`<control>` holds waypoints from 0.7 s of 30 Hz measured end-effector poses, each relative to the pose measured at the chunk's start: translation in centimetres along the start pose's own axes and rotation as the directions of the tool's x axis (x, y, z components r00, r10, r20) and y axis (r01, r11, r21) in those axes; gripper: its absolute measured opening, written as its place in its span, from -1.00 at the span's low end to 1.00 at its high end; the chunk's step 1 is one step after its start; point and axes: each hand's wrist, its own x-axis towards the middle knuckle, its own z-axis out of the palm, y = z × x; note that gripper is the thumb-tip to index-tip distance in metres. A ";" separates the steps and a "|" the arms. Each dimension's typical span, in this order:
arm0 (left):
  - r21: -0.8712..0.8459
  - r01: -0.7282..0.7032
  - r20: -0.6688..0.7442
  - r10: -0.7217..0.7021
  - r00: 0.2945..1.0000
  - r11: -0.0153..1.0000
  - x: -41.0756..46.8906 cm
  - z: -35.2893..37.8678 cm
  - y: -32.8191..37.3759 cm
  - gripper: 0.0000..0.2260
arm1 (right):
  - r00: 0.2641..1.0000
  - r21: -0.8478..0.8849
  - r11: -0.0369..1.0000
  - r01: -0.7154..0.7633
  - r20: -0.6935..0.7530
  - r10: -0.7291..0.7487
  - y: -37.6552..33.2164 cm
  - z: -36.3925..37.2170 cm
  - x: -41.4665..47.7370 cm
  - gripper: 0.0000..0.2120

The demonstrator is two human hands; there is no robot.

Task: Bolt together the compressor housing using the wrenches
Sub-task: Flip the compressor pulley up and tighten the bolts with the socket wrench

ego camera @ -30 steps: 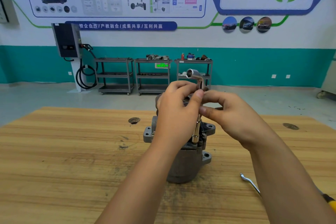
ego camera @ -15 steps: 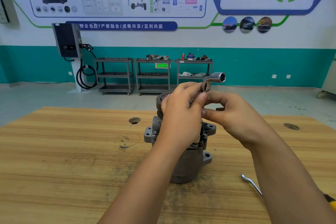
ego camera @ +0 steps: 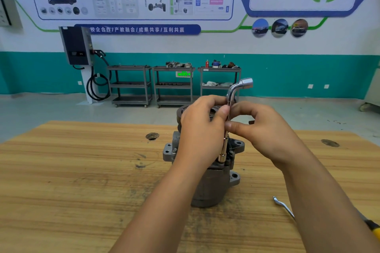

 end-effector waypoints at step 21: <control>0.075 -0.077 0.023 0.076 0.997 0.994 0.2 0.0 -0.1 -0.74 | 0.999 0.072 0.997 0.007 0.032 -0.009 -0.3 0.0 -0.1 -0.80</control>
